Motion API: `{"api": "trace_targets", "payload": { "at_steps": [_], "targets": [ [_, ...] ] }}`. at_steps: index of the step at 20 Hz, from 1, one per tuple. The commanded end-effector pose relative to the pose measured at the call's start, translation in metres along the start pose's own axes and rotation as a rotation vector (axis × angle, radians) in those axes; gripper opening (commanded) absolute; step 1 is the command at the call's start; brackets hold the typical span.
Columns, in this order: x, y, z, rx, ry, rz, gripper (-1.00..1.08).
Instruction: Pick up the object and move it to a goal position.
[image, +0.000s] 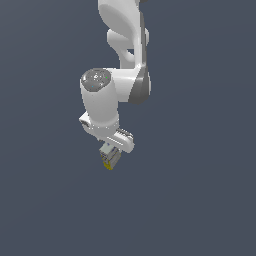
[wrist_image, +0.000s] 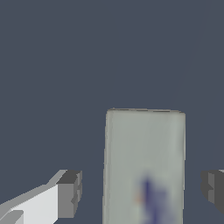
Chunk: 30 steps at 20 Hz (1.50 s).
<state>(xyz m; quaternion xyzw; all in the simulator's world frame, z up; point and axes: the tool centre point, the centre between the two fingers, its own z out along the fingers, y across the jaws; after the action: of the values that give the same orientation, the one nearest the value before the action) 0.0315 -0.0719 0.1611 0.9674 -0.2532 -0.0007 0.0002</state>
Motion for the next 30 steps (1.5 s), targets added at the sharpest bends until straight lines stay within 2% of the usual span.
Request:
{"api": "trace_targets", "payload": {
  "at_steps": [1, 5, 6, 20, 30],
  "targets": [
    [0.000, 0.000, 0.007, 0.000, 0.001, 0.000, 1.00],
    [0.001, -0.001, 0.009, 0.000, 0.001, 0.000, 1.00],
    [0.001, -0.001, 0.009, 0.000, 0.001, 0.000, -1.00],
    [0.003, 0.001, 0.004, 0.000, 0.001, 0.000, -1.00],
    [0.020, 0.017, -0.049, 0.000, 0.001, 0.000, -1.00]
  ]
}}
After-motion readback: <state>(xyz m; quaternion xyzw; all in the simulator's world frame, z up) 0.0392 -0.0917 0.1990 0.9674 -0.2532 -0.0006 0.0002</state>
